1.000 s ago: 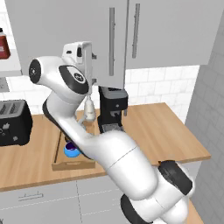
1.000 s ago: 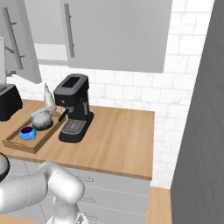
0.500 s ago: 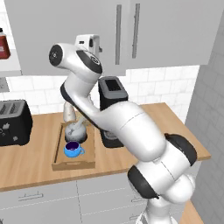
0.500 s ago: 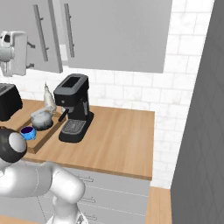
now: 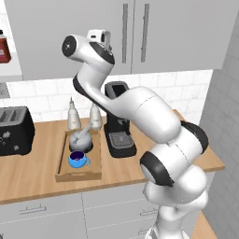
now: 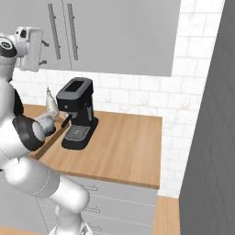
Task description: Pick the kettle from the counter and place it on the tray. Then pick the mug from the cabinet and place it on the tray. Then close the cabinet doors.
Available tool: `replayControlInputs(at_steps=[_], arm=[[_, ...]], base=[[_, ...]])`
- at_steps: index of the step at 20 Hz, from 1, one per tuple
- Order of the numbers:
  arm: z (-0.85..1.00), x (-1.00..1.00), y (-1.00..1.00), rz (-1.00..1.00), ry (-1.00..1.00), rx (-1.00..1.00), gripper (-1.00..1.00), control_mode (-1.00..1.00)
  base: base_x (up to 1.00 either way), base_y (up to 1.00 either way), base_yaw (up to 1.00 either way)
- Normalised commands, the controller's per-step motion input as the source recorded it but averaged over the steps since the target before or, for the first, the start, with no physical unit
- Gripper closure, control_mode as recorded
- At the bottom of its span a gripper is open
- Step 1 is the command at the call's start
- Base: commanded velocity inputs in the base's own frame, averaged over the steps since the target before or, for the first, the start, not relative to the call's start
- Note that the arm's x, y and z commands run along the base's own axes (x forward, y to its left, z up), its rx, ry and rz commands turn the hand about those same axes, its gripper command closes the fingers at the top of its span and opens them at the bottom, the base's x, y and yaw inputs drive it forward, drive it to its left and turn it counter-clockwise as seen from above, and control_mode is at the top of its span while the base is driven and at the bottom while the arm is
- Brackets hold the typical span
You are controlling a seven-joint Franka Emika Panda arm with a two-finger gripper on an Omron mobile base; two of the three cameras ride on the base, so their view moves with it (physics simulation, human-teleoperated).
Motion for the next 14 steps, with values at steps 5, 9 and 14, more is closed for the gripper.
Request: replayControlInputs(at_steps=[5,9,14], arm=[[0.00,0.16,-0.30,0.07,-0.02,0.00,-1.00,-1.00],[-0.01,0.16,-0.30,0.08,-0.01,0.00,-1.00,-1.00],[-0.05,0.12,-0.33,0.11,-0.01,0.02,-1.00,-1.00]], base=[[0.00,0.00,0.00],[0.00,0.00,0.00],[0.00,0.00,0.00]])
